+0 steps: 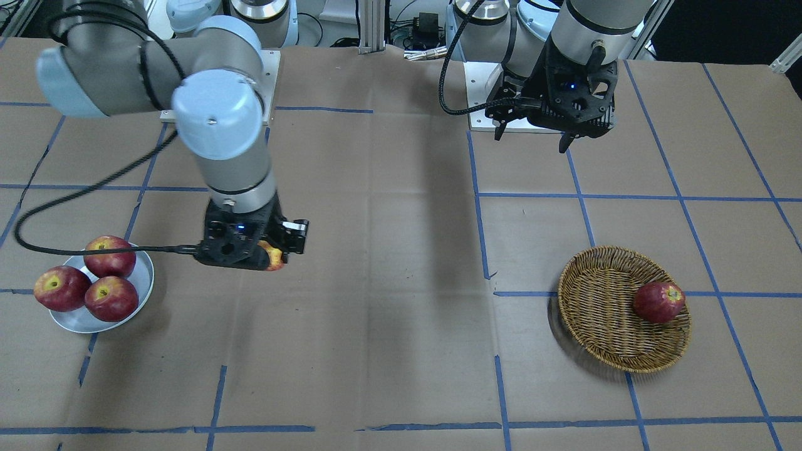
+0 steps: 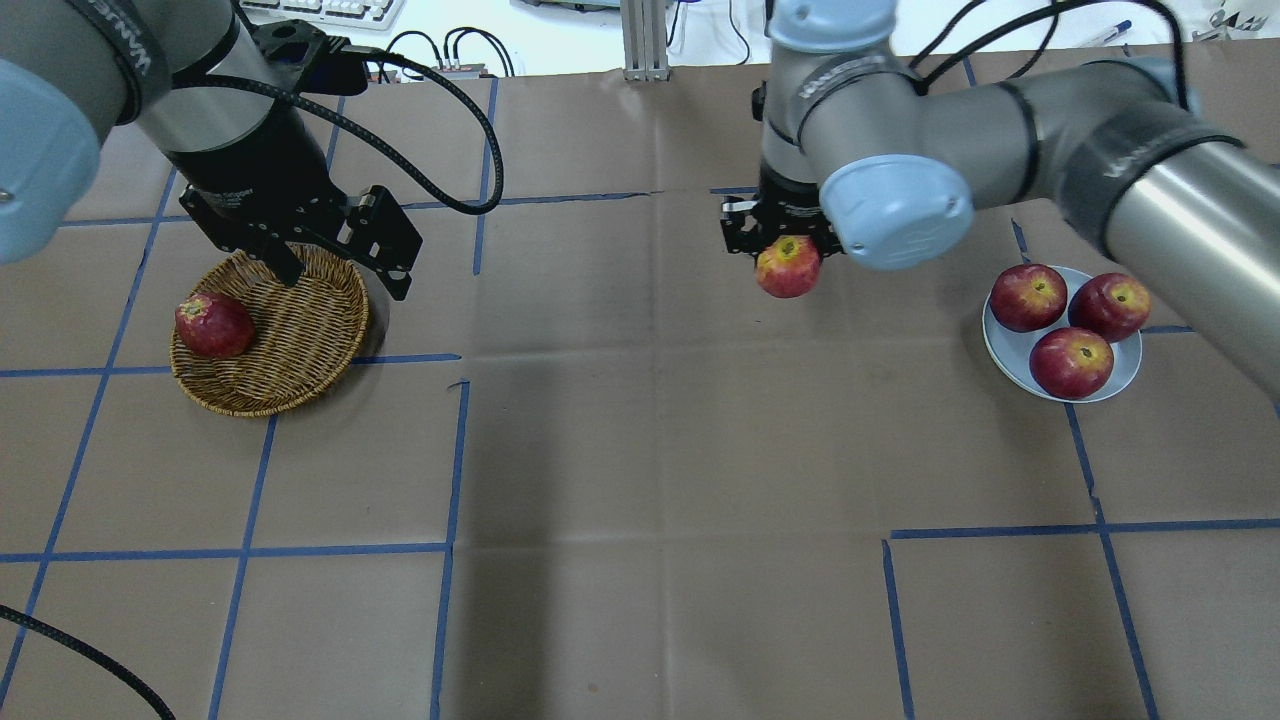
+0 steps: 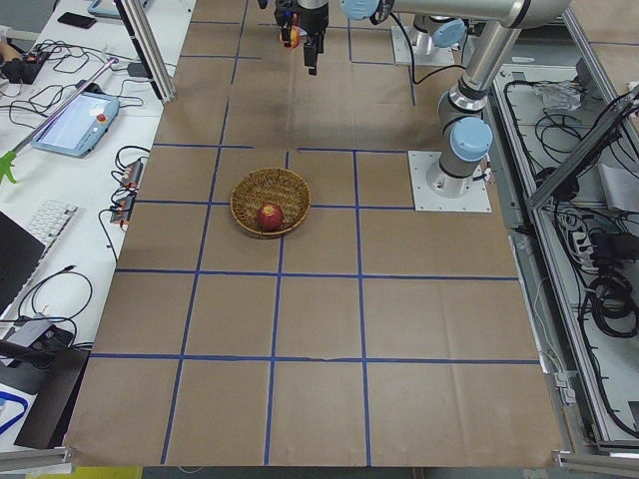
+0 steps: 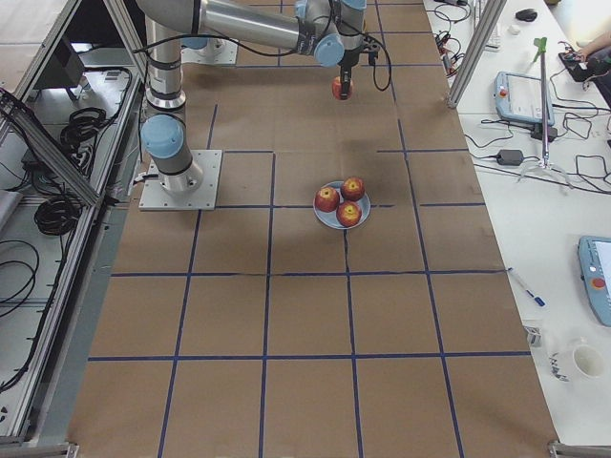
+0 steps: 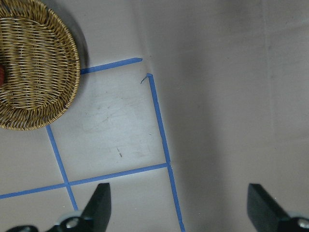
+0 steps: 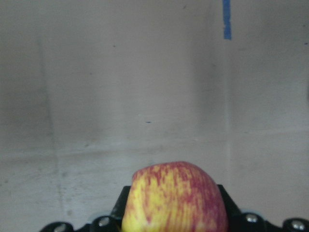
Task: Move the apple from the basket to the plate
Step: 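Lift the apple and carry it with the right gripper over the plate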
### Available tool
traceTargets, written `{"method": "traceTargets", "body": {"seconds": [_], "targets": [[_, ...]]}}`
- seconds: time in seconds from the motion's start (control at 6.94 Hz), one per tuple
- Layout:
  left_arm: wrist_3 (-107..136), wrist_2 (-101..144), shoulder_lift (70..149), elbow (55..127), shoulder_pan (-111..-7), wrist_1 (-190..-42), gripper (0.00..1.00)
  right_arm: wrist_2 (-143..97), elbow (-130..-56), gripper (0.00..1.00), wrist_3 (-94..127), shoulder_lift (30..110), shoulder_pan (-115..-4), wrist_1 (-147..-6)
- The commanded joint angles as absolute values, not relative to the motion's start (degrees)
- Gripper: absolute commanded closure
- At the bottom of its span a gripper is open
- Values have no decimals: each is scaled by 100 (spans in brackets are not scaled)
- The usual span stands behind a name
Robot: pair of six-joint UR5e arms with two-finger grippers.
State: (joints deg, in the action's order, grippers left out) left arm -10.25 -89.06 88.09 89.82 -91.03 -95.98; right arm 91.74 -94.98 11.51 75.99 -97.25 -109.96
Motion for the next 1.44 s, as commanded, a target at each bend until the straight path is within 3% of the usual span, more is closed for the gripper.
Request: {"method": "traceTargets", "body": {"seconds": [0.0,0.58,0.86,1.3], "targets": [[-1028,-8912,8815,8982,-9105,-9598,1,9185,-10018,51,-354,8198,-8504,-10907],[-1028,-8903,8824,8991,-9105,-9598,1,9089,-10099,51,-2492,8131,-6604,-11047],[-1028,-8903,8824,8991,-9105,-9598,1,9070,-10194,51,-2864,7544,-6495,-11686],[-1028,-8903,8824,8991,-9105,-9598,1,9079,-10590,51,-2865,7392,-6478,-12180]]}}
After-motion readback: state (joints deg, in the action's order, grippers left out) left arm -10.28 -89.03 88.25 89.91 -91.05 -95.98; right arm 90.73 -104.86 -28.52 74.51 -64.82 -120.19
